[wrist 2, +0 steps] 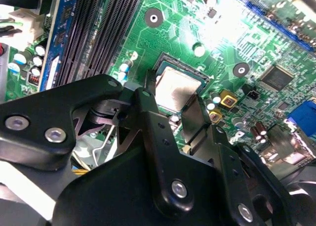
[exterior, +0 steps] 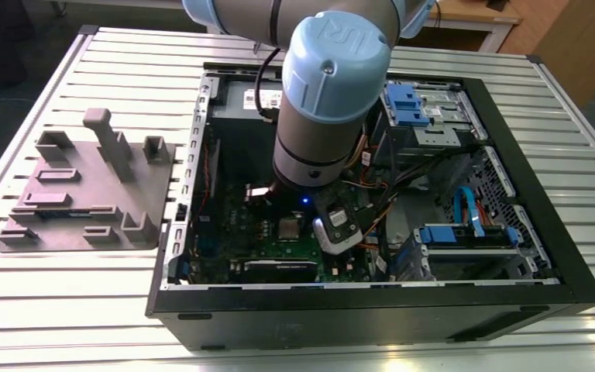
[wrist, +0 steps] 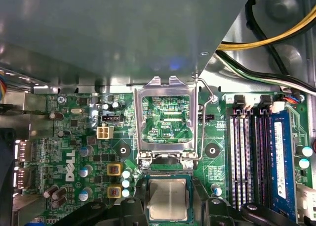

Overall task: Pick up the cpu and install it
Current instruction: 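Place the cpu into insertion slot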

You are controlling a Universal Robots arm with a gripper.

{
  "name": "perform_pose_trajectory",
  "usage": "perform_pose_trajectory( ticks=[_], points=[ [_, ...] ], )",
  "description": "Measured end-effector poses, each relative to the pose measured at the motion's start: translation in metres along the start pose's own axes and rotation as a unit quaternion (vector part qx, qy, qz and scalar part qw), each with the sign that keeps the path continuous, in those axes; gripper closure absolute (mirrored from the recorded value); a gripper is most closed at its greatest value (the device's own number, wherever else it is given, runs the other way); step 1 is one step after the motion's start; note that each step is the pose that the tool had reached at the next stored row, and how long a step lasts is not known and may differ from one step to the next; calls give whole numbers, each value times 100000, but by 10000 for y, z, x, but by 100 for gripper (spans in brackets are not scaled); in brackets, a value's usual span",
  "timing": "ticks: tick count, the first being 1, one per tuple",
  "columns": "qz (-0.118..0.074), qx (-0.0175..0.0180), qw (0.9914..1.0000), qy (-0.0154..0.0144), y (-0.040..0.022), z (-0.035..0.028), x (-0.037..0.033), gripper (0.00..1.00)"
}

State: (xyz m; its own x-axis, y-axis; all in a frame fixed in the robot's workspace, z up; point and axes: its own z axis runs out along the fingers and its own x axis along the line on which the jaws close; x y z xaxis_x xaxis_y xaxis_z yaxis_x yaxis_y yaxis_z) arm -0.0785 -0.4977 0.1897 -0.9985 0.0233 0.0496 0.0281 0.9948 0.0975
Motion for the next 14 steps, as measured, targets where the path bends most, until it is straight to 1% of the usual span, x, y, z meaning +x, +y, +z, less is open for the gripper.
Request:
perform_pose_trajectory(
  ticks=[5,14],
  points=[
    [662,-40,99998,-66,-2,0,-1,55],
    [672,-21,99998,-68,-4,-12,0,55]
  ],
)
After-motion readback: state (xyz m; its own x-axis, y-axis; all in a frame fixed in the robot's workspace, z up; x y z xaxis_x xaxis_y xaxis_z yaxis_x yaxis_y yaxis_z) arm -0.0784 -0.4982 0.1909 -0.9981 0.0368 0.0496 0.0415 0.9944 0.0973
